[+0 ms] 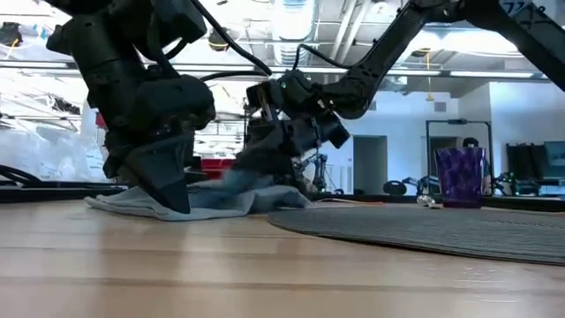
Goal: Set table place
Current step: Fold the light gray table napkin on the table
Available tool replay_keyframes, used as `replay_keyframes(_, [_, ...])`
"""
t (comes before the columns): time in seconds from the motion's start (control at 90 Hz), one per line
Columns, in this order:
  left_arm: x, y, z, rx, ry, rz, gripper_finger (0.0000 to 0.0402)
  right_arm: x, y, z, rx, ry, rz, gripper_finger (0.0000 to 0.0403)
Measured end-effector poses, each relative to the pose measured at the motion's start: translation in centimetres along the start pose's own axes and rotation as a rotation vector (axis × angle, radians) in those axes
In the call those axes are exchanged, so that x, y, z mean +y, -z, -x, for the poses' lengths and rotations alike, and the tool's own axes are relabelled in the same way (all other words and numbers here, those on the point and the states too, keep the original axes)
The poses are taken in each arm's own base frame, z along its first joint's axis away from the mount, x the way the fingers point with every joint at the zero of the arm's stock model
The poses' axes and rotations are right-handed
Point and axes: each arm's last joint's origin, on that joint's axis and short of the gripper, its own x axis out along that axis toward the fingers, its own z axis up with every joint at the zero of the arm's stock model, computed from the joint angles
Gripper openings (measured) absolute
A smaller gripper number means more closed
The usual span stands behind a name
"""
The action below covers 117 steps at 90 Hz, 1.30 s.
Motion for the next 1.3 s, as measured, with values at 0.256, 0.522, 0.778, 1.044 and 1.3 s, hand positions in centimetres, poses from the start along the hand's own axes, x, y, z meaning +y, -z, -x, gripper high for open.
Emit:
replay_keyframes(0.256, [-0.2, 0.1, 0.0, -0.004, 0.009, -0.018, 0.0000, 1.2, -4.5, 4.4, -0.241, -0.074, 0.033, 0.0014])
replay_keyframes(0.522, [-0.3, 0.3, 0.1, 0.022, 0.030, -0.030, 0.0000, 0.4, -2.9, 5.8, -0.043, -0.001, 0.058, 0.0036])
replay_keyframes(0.778, [-0.5, 0.6, 0.2, 0.035, 0.045, -0.041, 0.0000, 1.1, 0.7, 5.4, 0.003, 0.263, 0.129, 0.0049])
replay_keyframes(1.044, [-0.8, 0.1, 0.4, 0.012, 0.088, -0.061, 0.0000, 0.2, 2.1, 5.3, 0.099, 0.366, 0.147, 0.0071])
replay_keyframes(1.3, [-1.4, -1.8, 2.5, -0.062, 0.156, -0.098, 0.0000, 0.3, 3.4, 4.1, 0.156, 0.446, 0.223, 0.0031])
